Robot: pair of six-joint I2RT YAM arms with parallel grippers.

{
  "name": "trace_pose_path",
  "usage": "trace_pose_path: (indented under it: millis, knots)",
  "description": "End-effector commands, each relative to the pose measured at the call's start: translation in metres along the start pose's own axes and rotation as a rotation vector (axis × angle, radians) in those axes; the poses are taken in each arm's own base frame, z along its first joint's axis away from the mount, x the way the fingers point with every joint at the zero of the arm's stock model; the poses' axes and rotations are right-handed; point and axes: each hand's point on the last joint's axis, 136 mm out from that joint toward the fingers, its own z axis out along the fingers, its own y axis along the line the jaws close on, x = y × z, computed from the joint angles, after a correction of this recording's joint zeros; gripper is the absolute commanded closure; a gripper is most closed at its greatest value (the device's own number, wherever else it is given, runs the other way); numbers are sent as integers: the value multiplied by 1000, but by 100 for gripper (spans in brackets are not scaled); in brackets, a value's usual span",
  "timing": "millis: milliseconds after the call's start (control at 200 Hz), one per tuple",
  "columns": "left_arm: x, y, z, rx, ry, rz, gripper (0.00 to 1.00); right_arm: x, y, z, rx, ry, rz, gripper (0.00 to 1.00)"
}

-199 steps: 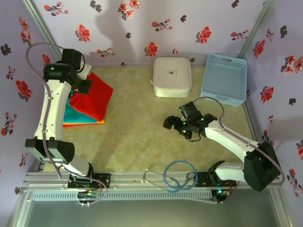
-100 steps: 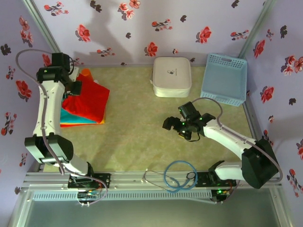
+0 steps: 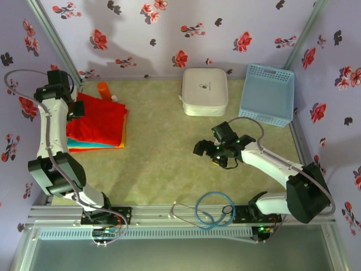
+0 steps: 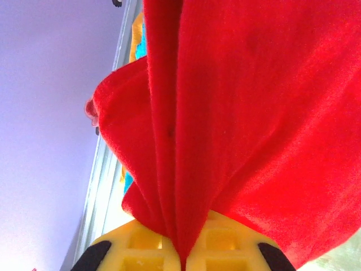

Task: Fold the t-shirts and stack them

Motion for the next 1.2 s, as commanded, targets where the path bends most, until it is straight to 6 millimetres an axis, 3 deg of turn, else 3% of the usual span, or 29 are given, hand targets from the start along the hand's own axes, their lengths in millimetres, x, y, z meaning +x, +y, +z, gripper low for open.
trace_pose_path:
  millis: [0,225,260,325,375,630,890,1010,1195]
  knots:
    - [-6,5,10,-23,-10,-39,100,-1,2,0,-13,-4,-11,5]
    - [-5,15,21,-69,5,-60,100,3,-4,1,-5,2,-7,5]
    - [-5,22,23,-101,15,-77,86,3,-3,0,-6,2,-7,5]
    - [-2,35,26,-146,50,-108,44,3,-3,0,-8,1,-7,5]
    - [0,46,26,-183,76,-171,32,4,-4,1,-6,2,-4,5]
    - [-7,52,0,-179,16,-237,24,6,-8,1,-2,3,-3,5]
    - [-8,24,-15,-34,-103,-253,18,2,-4,-7,14,-17,-38,5]
    - [-8,7,-10,32,-151,-262,15,-7,-6,-31,79,-79,-120,1]
    - [-15,-30,-2,103,-284,-211,13,-27,-15,-88,178,-281,-248,1]
